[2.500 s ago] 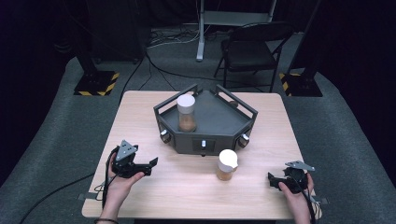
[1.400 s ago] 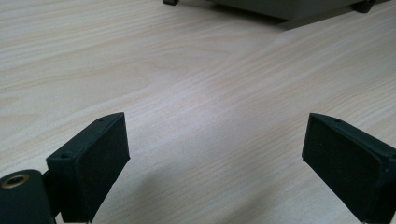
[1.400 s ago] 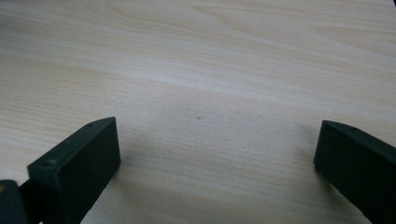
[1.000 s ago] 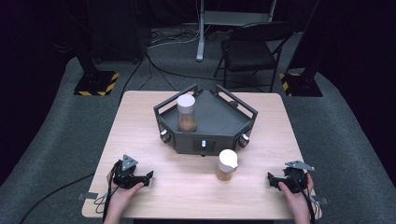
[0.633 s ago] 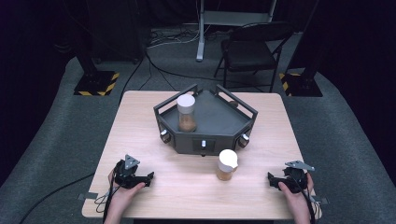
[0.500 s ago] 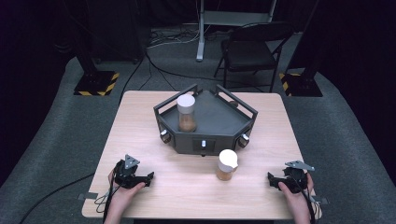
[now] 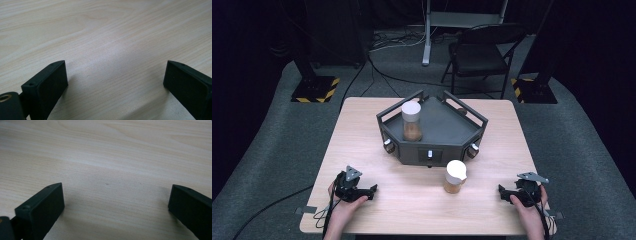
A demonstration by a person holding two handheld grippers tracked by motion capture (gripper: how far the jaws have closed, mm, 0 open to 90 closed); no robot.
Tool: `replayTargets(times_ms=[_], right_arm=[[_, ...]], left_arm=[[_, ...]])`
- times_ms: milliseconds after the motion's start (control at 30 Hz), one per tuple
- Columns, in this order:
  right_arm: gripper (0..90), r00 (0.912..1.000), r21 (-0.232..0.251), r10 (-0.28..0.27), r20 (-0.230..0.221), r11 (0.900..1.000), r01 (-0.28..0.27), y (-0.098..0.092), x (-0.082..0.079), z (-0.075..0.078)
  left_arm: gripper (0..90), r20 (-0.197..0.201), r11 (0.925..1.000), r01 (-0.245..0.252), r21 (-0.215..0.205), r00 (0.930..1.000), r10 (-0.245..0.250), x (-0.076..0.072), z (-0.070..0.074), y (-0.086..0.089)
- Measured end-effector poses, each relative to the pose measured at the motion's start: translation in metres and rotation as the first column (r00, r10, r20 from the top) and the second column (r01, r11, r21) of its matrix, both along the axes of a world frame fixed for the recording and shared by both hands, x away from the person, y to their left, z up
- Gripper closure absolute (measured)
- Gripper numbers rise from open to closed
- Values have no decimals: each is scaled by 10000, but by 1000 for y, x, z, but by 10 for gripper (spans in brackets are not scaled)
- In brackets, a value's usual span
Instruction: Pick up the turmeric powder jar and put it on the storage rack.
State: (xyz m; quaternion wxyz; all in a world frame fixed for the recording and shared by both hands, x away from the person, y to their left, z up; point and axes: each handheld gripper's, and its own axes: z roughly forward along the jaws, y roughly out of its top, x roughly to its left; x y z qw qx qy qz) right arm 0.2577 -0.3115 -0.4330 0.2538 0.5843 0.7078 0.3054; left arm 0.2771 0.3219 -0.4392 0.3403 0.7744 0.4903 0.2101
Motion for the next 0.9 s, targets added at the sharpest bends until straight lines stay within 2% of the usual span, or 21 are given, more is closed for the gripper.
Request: replayTargets(times_ms=[733,900], right_arm=[[0,10000,20,34,-4,10000,-34,0,1,0],[48,9996,148,263,142,9995,-265,-2,-2,-1]], left_arm=[[42,-19,9999,121,8,9999,-121,1,0,-1],[40,-29,9999,145,12,9999,-145,2,0,-2]])
